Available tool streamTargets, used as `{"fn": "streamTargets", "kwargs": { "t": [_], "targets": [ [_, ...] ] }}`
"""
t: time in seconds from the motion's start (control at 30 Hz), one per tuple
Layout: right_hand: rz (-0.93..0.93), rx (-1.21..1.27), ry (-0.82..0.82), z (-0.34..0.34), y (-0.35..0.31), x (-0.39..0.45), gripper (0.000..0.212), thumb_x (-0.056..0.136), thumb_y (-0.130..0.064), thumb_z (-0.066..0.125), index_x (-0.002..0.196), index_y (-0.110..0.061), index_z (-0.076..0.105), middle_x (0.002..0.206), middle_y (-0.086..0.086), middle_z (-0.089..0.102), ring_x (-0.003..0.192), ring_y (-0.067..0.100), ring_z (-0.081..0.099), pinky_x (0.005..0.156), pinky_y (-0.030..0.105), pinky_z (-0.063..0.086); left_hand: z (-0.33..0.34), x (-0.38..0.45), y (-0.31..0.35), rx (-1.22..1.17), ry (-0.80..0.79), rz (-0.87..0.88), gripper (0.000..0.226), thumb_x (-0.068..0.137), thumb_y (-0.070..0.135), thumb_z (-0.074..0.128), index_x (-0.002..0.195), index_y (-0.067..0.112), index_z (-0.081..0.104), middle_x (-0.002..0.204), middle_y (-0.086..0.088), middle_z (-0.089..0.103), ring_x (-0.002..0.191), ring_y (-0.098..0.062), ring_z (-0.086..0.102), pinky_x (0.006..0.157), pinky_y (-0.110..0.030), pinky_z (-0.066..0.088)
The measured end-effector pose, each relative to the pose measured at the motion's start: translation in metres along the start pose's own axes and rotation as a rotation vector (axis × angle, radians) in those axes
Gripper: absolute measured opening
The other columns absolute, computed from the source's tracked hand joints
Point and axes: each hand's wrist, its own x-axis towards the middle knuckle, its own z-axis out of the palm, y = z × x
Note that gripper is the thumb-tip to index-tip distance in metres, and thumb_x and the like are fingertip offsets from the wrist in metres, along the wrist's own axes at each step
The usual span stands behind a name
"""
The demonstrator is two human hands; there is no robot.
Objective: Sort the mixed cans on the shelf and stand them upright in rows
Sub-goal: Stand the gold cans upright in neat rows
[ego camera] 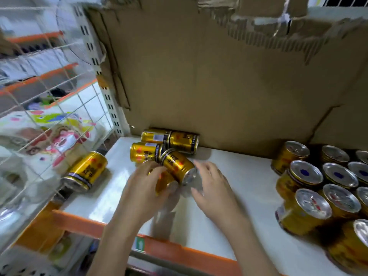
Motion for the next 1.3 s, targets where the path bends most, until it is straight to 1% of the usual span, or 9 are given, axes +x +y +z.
{"fn": "streamTargets", "kwargs": {
  "t": [0.2,0.33,0.47,0.63,0.77,0.83,0.9,1.07,1.3],
  "targets": [
    [0.111,0.011,-0.118,0.03,-0.022,0.03,0.084,0.084,-0.023,0.06,0.147,-0.035,0.006,0.151,-0.002,0.01,0.135,0.025,0.029,0.104,0.037,0.036,0.006,0.006,-0.036,0.048,-0.095,0.206,0.063,0.064,0.051,0.048,0.116,0.019,0.063,0.117,-0.008,0.061,0.111,-0.034,0.057,0.093,-0.048,0.047],
    [0.143,0.052,-0.074,0.037,-0.022,0.039,0.084,0.082,-0.02,0.062,0.146,-0.035,0.011,0.148,-0.004,0.017,0.131,0.022,0.034,0.102,0.039,0.039,0.009,0.014,-0.053,0.182,-0.154,0.298,0.077,0.052,0.05,0.057,0.127,0.031,0.048,0.128,-0.002,0.057,0.122,-0.026,0.045,0.098,-0.046,0.042],
    [0.151,0.093,-0.03,0.04,-0.023,0.039,0.081,0.08,-0.017,0.064,0.144,-0.036,0.018,0.141,-0.007,0.028,0.126,0.019,0.039,0.099,0.037,0.042,0.011,0.021,-0.054,0.203,-0.184,0.258,0.082,0.045,0.049,0.077,0.122,0.034,0.053,0.121,-0.001,0.06,0.116,-0.024,0.045,0.099,-0.038,0.032],
    [0.185,0.172,0.047,0.034,-0.026,0.037,0.076,0.076,-0.011,0.067,0.142,-0.026,0.033,0.136,-0.001,0.04,0.124,0.017,0.041,0.098,0.024,0.035,0.002,0.03,-0.048,0.338,-0.225,0.26,0.071,0.083,0.043,0.056,0.142,0.043,0.017,0.148,0.003,0.021,0.137,-0.024,0.014,0.11,-0.037,0.011],
    [0.177,0.115,0.114,0.015,-0.024,0.03,0.072,0.076,-0.008,0.067,0.139,-0.027,0.039,0.13,-0.002,0.044,0.119,0.017,0.04,0.095,0.022,0.034,-0.005,0.037,-0.041,0.228,-0.142,0.261,0.066,0.071,0.043,0.063,0.132,0.031,0.039,0.133,0.005,0.044,0.121,-0.021,0.04,0.097,-0.033,0.028],
    [0.162,0.053,0.128,-0.001,-0.019,0.027,0.068,0.076,-0.009,0.068,0.136,-0.028,0.043,0.129,-0.002,0.046,0.118,0.019,0.04,0.095,0.023,0.032,-0.005,0.043,-0.035,0.129,-0.08,0.249,0.054,0.054,0.045,0.064,0.103,0.022,0.059,0.101,0.006,0.063,0.092,-0.019,0.06,0.077,-0.028,0.036],
    [0.157,-0.012,0.121,-0.022,-0.01,0.023,0.064,0.076,-0.017,0.071,0.134,-0.029,0.046,0.128,-0.003,0.049,0.116,0.02,0.041,0.097,0.028,0.033,-0.008,0.05,-0.024,0.078,-0.033,0.255,0.052,0.047,0.053,0.064,0.089,0.022,0.06,0.084,0.009,0.062,0.077,-0.017,0.062,0.069,-0.027,0.034],
    [0.253,-0.169,0.13,-0.071,0.025,0.02,0.066,0.069,-0.03,0.076,0.13,-0.027,0.051,0.123,-0.002,0.056,0.111,0.023,0.046,0.095,0.034,0.039,0.005,0.064,0.027,-0.019,-0.12,0.296,0.078,0.069,0.055,0.067,0.135,0.034,0.032,0.123,0.012,0.051,0.111,-0.014,0.048,0.079,-0.026,0.038],
    [0.372,-0.432,0.06,-0.105,0.085,0.035,0.068,0.074,-0.036,0.064,0.137,-0.024,0.042,0.121,0.006,0.056,0.115,0.031,0.046,0.095,0.036,0.04,0.057,0.13,0.1,-0.078,-0.217,0.24,0.079,0.073,0.042,0.072,0.137,0.024,0.03,0.126,-0.003,0.051,0.114,-0.026,0.049,0.086,-0.036,0.043]
  ]
}}
